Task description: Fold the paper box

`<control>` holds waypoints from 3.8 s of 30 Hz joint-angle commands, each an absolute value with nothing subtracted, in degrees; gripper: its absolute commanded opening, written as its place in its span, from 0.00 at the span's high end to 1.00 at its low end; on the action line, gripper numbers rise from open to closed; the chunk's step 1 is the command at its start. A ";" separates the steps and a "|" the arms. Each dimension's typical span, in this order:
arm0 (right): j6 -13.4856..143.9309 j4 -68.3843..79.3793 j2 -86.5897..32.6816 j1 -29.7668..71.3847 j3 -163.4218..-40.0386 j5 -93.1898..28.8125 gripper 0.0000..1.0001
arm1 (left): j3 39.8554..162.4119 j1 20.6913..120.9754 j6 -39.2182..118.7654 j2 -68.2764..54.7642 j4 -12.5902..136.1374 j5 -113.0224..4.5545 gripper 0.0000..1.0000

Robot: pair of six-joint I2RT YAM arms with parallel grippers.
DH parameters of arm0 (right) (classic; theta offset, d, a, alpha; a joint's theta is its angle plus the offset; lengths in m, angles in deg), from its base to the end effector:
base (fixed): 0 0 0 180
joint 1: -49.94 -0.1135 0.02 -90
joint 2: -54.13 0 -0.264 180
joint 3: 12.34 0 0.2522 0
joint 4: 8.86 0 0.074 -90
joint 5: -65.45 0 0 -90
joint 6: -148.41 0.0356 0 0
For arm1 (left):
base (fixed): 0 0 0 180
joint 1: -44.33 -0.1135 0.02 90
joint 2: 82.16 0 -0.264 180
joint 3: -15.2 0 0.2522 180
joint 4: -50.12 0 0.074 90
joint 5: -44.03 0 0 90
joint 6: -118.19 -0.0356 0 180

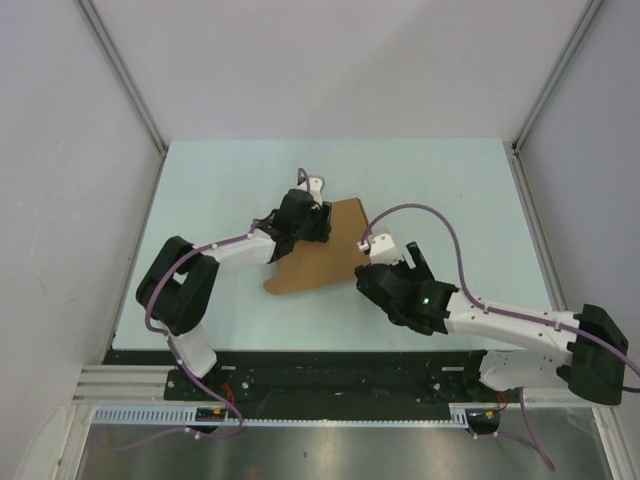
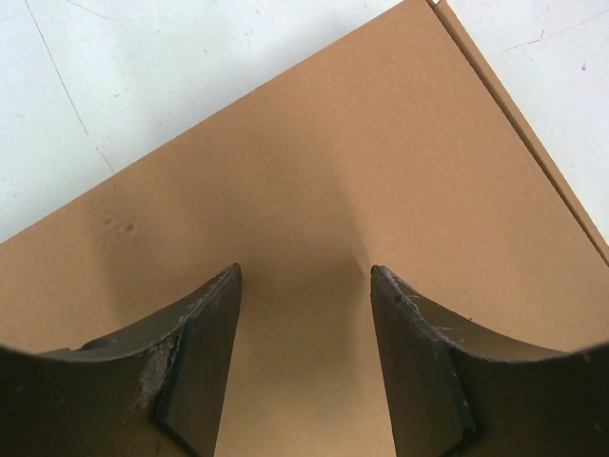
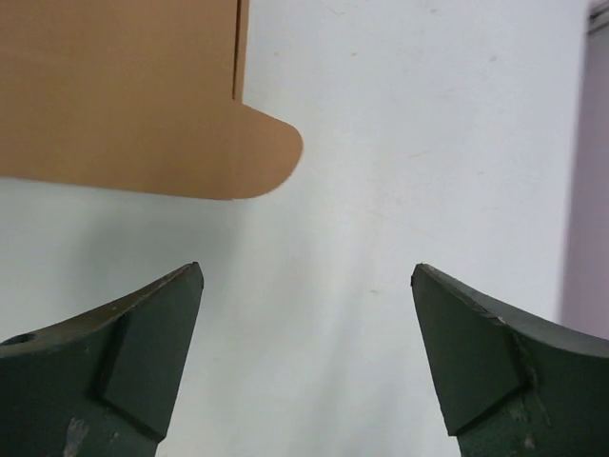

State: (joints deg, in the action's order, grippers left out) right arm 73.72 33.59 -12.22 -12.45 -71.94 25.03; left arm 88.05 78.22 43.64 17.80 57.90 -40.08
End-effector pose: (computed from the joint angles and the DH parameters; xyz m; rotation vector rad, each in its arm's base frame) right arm 0.1297 0.1895 0.2522 -0.4994 2.0340 -0.2609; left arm 0.3174 -0.2088 0.1960 0.2942 2.1813 -0.3763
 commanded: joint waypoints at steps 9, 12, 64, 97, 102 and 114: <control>37.95 18.98 -19.61 -19.67 -70.76 37.87 0.05 | 88.03 76.68 44.10 17.07 61.77 -39.82 0.37; 33.19 14.05 -21.98 -20.46 -68.56 36.54 0.06 | 88.11 75.80 44.28 16.10 61.85 -39.56 0.37; 83.99 16.07 -9.67 -12.03 -60.46 20.54 0.41 | 103.75 75.36 39.45 36.75 74.07 -39.38 0.47; 96.91 5.43 -12.75 -26.53 -49.39 26.52 0.65 | 64.48 72.28 65.54 -23.94 65.62 -17.50 0.41; 94.80 -1.33 -14.60 -22.93 -49.21 24.85 0.68 | 57.02 82.10 79.67 -33.01 73.98 -15.75 0.46; 95.58 -19.33 -27.68 -17.23 -48.68 19.14 0.72 | 37.05 109.02 107.64 -38.06 69.34 -0.10 0.70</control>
